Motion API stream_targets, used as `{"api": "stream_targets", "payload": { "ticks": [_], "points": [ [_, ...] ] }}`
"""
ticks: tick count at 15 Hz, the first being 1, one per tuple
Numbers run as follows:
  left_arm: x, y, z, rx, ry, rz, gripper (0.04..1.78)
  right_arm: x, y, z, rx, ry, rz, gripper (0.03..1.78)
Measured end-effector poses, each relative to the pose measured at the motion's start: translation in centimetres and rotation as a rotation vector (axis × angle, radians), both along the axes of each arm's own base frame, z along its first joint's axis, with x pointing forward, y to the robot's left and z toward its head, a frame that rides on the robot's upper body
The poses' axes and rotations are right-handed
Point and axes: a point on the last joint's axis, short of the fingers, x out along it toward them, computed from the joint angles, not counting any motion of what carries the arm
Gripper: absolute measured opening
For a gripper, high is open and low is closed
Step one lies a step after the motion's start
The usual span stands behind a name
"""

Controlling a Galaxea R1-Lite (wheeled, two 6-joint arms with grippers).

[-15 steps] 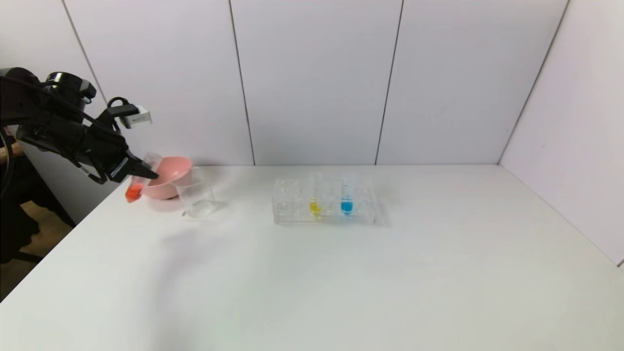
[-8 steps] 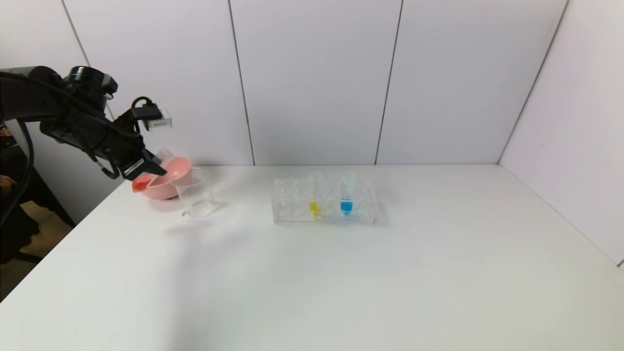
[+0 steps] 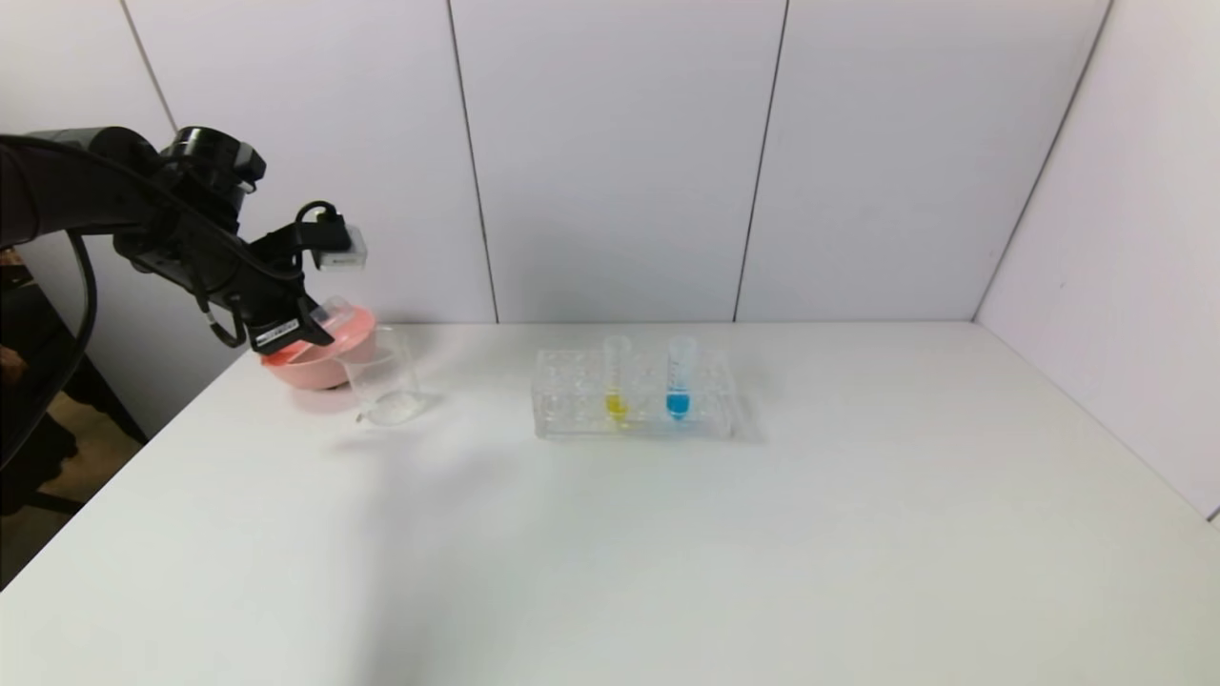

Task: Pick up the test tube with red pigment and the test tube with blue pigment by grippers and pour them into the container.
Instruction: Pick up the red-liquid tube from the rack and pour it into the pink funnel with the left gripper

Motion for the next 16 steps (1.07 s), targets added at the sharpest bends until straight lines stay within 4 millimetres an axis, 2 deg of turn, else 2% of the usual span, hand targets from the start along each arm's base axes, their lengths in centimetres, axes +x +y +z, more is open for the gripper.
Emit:
{"api": "stream_targets", "payload": {
  "ticks": [8, 16],
  "points": [
    [0.1, -2.3, -0.1, 0.168, 0.002, -0.011, 0.44, 0.0, 0.0, 0.0, 0.0, 0.0, 0.0, 1.77],
    [0.4, -3.0, -0.2, 0.275, -0.006, 0.016, 0.44, 0.0, 0.0, 0.0, 0.0, 0.0, 0.0, 1.77]
  ]
}}
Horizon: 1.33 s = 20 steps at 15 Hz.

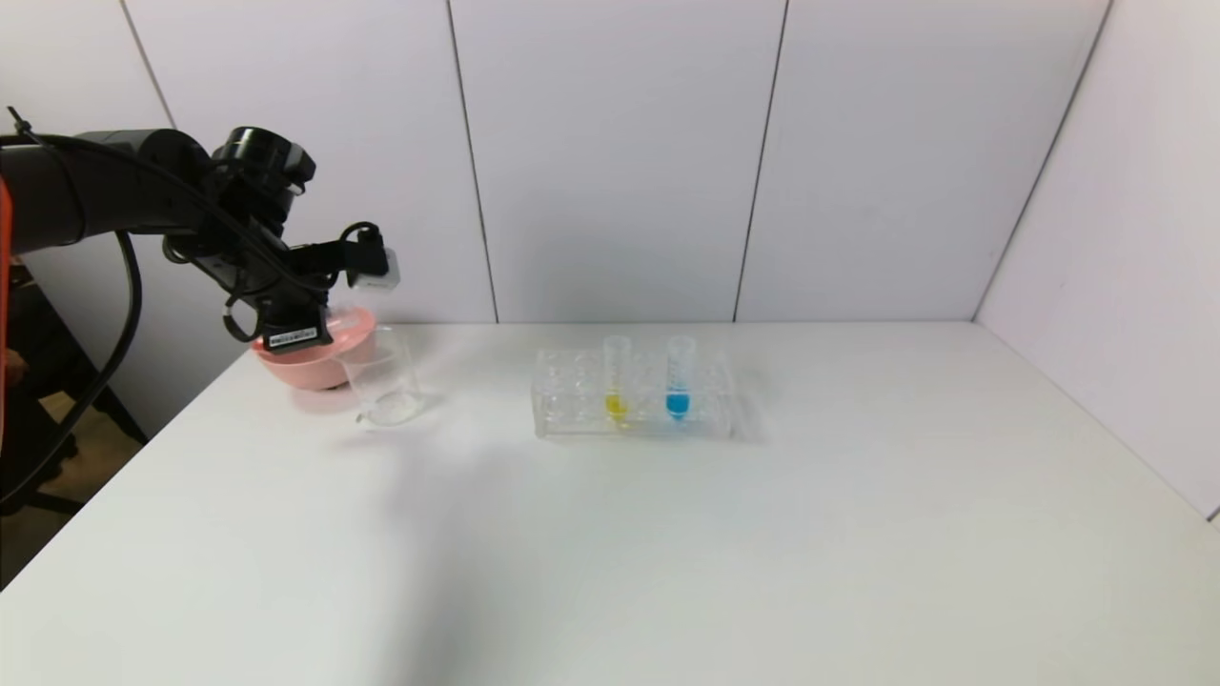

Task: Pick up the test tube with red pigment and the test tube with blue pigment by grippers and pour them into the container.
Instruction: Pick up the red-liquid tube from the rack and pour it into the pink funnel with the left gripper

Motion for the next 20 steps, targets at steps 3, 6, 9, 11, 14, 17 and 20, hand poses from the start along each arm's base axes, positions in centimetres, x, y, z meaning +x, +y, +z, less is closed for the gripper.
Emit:
{"api": "stream_targets", "payload": {
  "ticks": [3, 6, 9, 11, 14, 17, 20],
  "points": [
    [0.1, -0.3, 0.1, 0.029, -0.015, 0.014, 0.44, 0.0, 0.0, 0.0, 0.0, 0.0, 0.0, 1.77],
    [0.2, -0.7, 0.1, 0.068, -0.023, 0.031, 0.44, 0.0, 0.0, 0.0, 0.0, 0.0, 0.0, 1.77],
    [0.4, -1.0, -0.2, 0.126, -0.017, 0.059, 0.44, 0.0, 0.0, 0.0, 0.0, 0.0, 0.0, 1.77],
    [0.5, -1.0, -0.5, 0.164, -0.007, 0.082, 0.44, 0.0, 0.0, 0.0, 0.0, 0.0, 0.0, 1.77],
    [0.6, -1.1, -0.9, 0.218, 0.011, 0.111, 0.44, 0.0, 0.0, 0.0, 0.0, 0.0, 0.0, 1.77],
    [0.7, -1.3, -1.3, 0.269, 0.031, 0.133, 0.44, 0.0, 0.0, 0.0, 0.0, 0.0, 0.0, 1.77],
    [0.7, -1.6, -1.6, 0.299, 0.047, 0.145, 0.44, 0.0, 0.0, 0.0, 0.0, 0.0, 0.0, 1.77]
  ]
}}
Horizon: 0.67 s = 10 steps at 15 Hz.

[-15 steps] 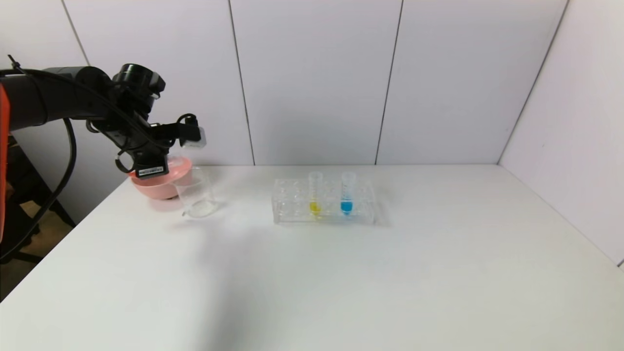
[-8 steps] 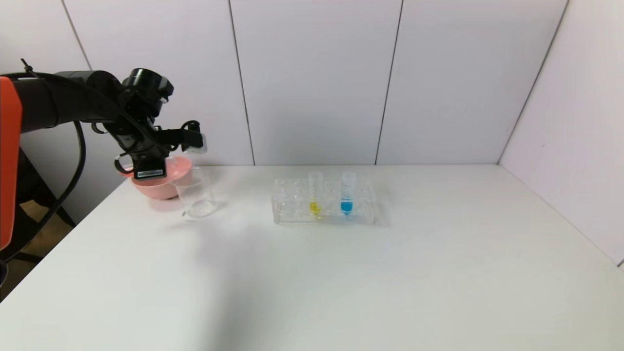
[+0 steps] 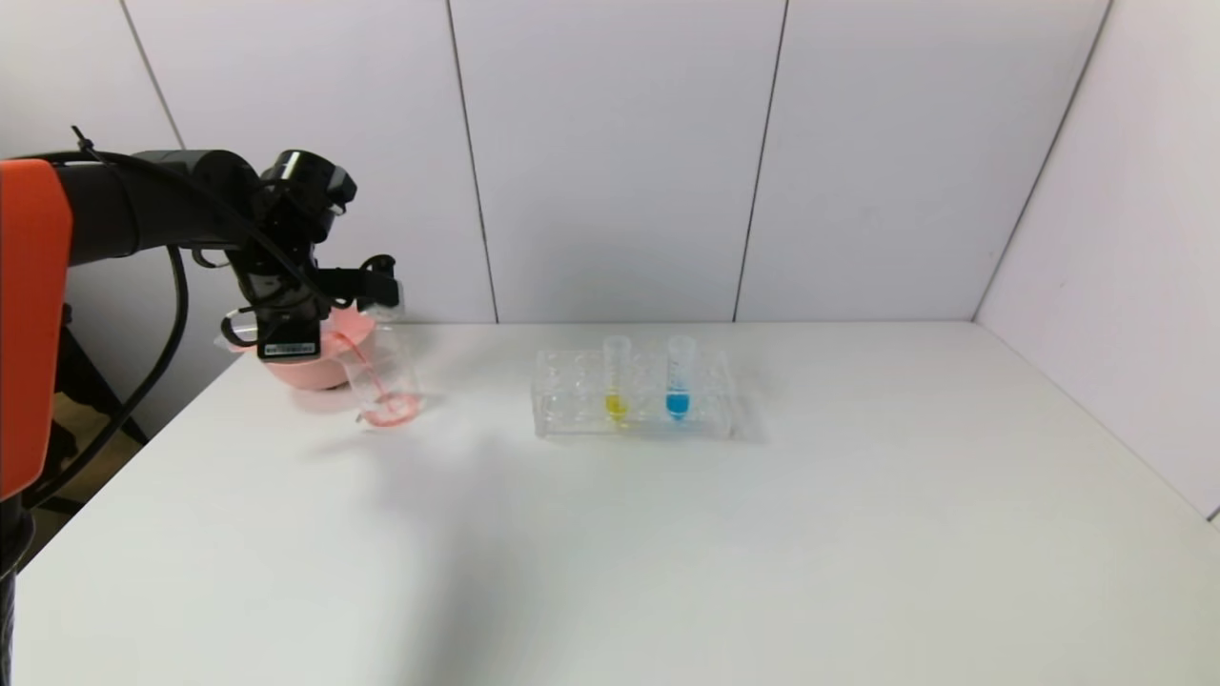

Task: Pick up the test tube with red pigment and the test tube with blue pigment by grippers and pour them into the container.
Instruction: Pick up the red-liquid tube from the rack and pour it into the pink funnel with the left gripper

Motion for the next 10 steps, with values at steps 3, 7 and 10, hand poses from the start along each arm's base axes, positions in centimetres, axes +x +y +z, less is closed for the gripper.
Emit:
{"api": "stream_targets", "payload": {
  "ticks": [3, 7, 10],
  "points": [
    [0.0, -0.6, -0.1, 0.019, 0.002, -0.004, 0.44, 0.0, 0.0, 0.0, 0.0, 0.0, 0.0, 1.77],
    [-0.2, -2.0, 0.0, 0.082, -0.001, -0.004, 0.44, 0.0, 0.0, 0.0, 0.0, 0.0, 0.0, 1.77],
    [-0.4, -3.2, 0.2, 0.131, -0.009, 0.0, 0.44, 0.0, 0.0, 0.0, 0.0, 0.0, 0.0, 1.77]
  ]
}}
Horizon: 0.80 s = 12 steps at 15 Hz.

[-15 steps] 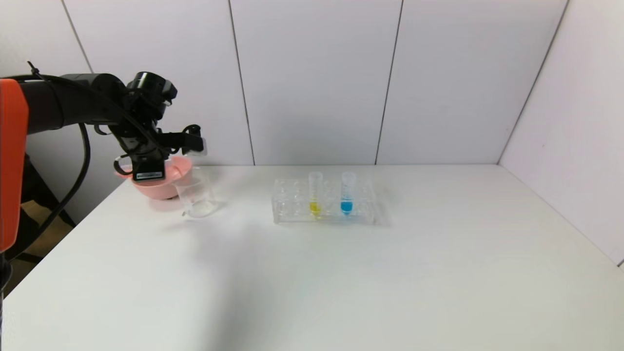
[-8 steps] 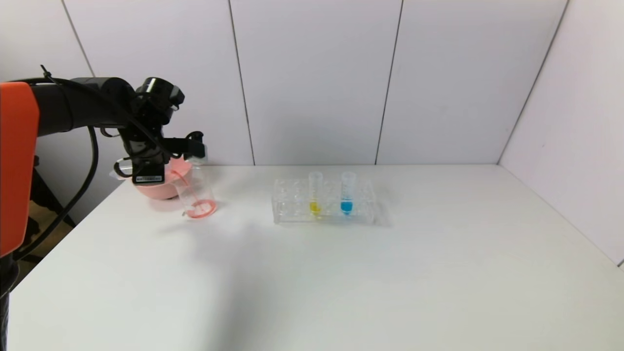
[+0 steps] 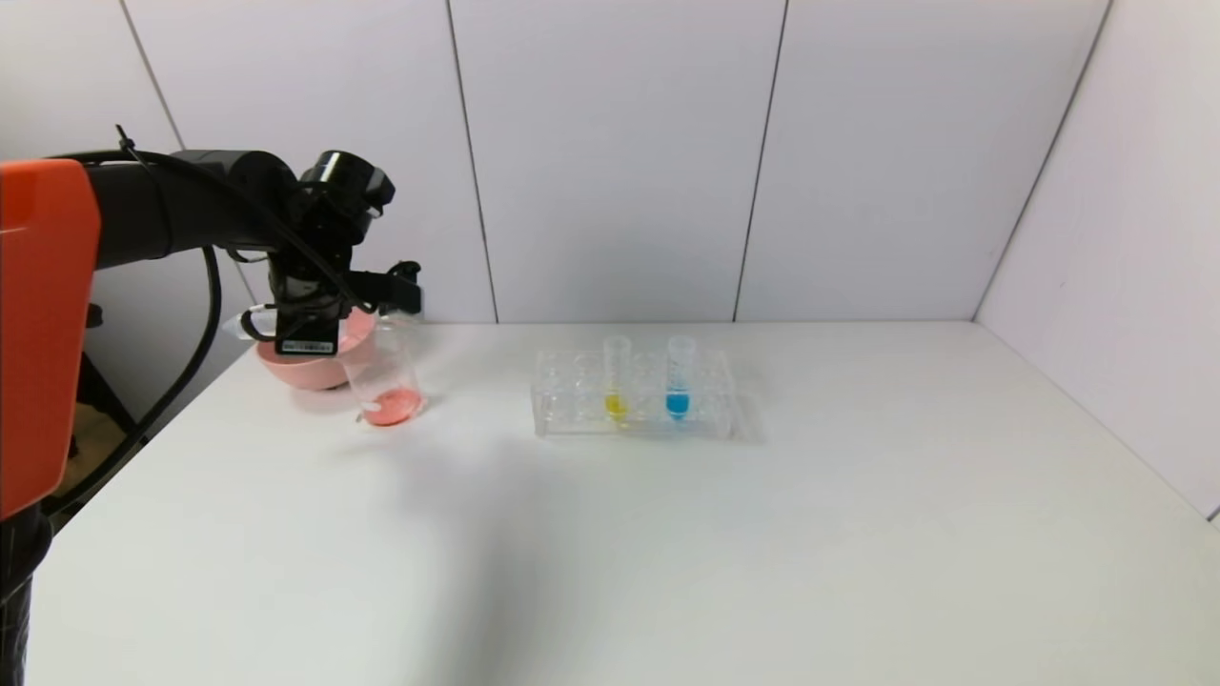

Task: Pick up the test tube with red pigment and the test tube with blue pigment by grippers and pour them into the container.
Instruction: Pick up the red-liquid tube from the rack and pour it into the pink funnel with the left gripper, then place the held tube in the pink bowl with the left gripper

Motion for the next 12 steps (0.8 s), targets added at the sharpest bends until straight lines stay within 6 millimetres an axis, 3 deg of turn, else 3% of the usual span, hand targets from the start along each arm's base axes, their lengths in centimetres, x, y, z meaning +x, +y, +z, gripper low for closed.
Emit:
{"api": "stream_targets", "payload": {
  "ticks": [7, 12],
  "points": [
    [-0.2, -1.0, 0.4, -0.002, -0.022, -0.026, 0.44, 0.0, 0.0, 0.0, 0.0, 0.0, 0.0, 1.77],
    [0.1, 1.2, 2.0, -0.358, -0.176, -0.011, 0.44, 0.0, 0.0, 0.0, 0.0, 0.0, 0.0, 1.77]
  ]
}}
